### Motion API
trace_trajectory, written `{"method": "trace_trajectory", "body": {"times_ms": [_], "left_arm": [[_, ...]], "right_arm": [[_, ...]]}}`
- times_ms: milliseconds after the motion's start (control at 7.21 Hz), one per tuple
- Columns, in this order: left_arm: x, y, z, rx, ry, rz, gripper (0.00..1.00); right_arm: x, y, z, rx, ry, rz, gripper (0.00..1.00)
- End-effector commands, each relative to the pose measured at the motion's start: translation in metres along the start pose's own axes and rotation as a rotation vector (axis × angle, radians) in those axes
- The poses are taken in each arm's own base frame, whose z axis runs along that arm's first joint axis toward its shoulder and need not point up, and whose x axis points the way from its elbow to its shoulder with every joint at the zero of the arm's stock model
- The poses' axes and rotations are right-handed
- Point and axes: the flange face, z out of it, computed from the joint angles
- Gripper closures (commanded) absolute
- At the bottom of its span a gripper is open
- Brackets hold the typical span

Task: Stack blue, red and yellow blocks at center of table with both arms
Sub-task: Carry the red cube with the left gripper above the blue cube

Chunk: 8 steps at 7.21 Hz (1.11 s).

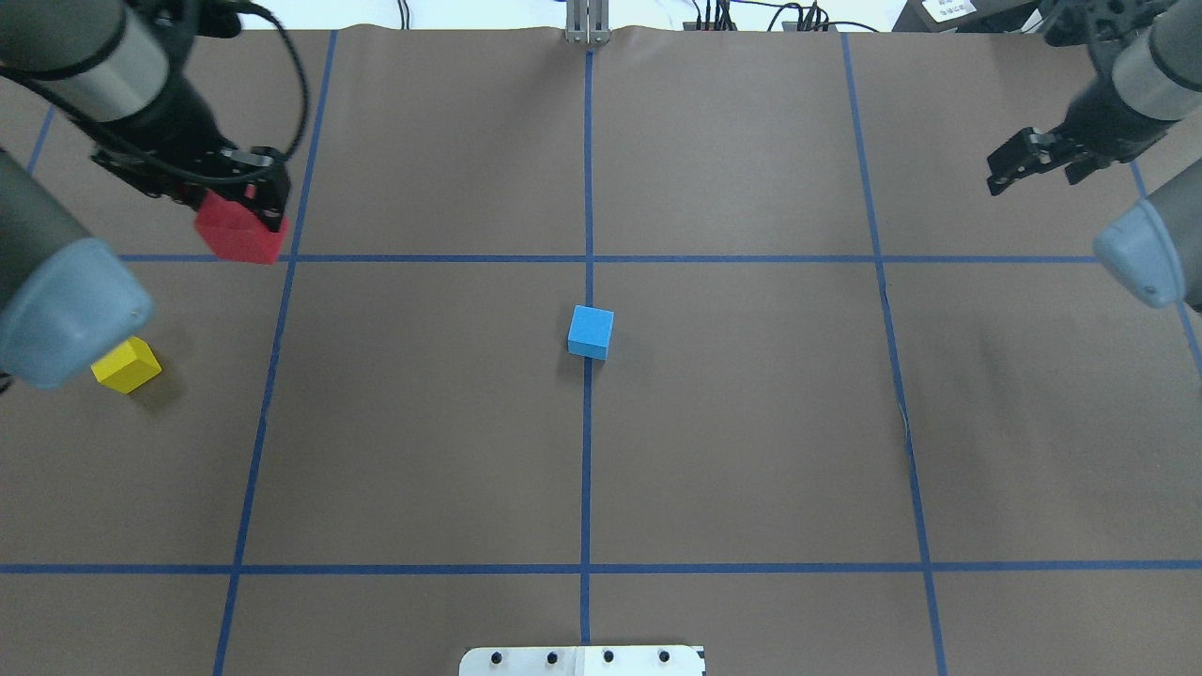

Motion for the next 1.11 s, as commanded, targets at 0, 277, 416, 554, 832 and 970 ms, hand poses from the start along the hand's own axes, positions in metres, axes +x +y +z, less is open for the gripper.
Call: {"method": "trace_trajectory", "body": {"times_ms": [0,277,416,554,832,970], "left_arm": [[0.117,0.006,0.023,-0.009,0.004,0.119,1.00],[0.166,-0.008,0.069,0.003,0.040,0.192,1.00],[0.205,-0.021,0.091,-0.006,0.055,0.191,1.00],[0.242,-0.032,0.100,-0.006,0.043,0.091,1.00],[0.250,-0.038,0.115,-0.017,0.036,0.067,1.00],[0.259,-0.036,0.131,-0.006,0.067,0.051,1.00]], "right_arm": [[0.122,0.047,0.000,-0.044,0.015,0.079,0.00],[0.191,0.069,-0.002,-0.070,-0.063,0.091,0.00],[0.203,0.076,0.003,-0.080,-0.058,0.082,0.00],[0.213,0.079,0.002,-0.079,-0.058,0.064,0.00],[0.216,0.081,0.001,-0.075,-0.058,0.054,0.00],[0.218,0.082,-0.001,-0.072,-0.057,0.057,0.00]]}}
